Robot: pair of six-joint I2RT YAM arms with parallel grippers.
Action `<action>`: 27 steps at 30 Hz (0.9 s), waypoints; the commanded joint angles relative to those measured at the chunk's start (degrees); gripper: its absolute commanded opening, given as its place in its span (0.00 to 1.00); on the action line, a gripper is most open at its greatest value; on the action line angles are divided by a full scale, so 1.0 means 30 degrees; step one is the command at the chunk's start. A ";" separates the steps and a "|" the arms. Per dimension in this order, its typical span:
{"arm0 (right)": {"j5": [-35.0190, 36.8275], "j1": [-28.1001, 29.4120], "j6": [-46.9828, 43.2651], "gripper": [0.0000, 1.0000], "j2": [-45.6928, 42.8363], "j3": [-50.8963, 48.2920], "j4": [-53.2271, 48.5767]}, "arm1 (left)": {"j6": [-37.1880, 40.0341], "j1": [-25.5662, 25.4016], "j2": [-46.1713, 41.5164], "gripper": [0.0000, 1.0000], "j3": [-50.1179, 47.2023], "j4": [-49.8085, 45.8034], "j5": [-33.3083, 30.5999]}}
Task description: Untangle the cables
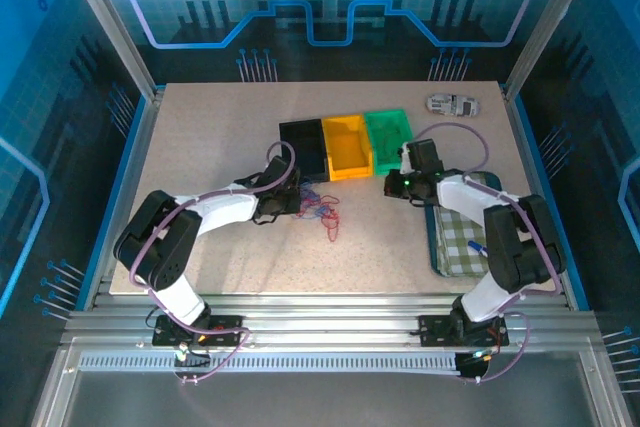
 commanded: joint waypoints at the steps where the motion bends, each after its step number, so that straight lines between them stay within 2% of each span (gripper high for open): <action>1: 0.2864 -0.0611 0.1072 0.00 -0.0854 -0.0792 -0.0676 | -0.0675 0.0383 -0.0529 0.00 -0.0484 -0.1113 -0.0661; 4: 0.0256 -0.0728 -0.0246 0.00 -0.0923 -0.0729 0.0286 | -0.0054 0.0352 -0.0705 0.00 -0.0638 -0.0651 0.0354; 6: -0.2580 0.0059 -0.1580 0.12 -0.0590 -0.0080 0.1028 | 0.0447 0.0327 -0.0760 0.00 -0.0669 -0.0261 0.1270; 9: -0.4940 0.1885 -0.3313 0.33 0.0193 0.1581 0.0421 | 0.0822 0.0279 -0.0586 0.00 -0.0374 -0.0239 0.1744; 11: -0.5894 0.2841 -0.3773 0.40 0.0984 0.2361 0.0088 | 0.0954 0.0290 -0.0408 0.00 -0.0103 -0.0522 0.1694; 15: -0.8064 0.4028 -0.3854 0.48 0.2636 0.3443 0.0491 | 0.0956 0.0261 -0.0325 0.00 -0.0026 -0.0454 0.1963; 19: -0.8176 0.4973 -0.4660 0.48 0.3866 0.4993 -0.0715 | 0.0892 0.0219 -0.0361 0.00 -0.0024 -0.0538 0.2180; 27: -0.6113 0.4836 -0.4699 0.46 0.4963 0.5518 -0.2389 | 0.0804 0.0129 -0.0680 0.00 -0.0227 -0.0545 0.1770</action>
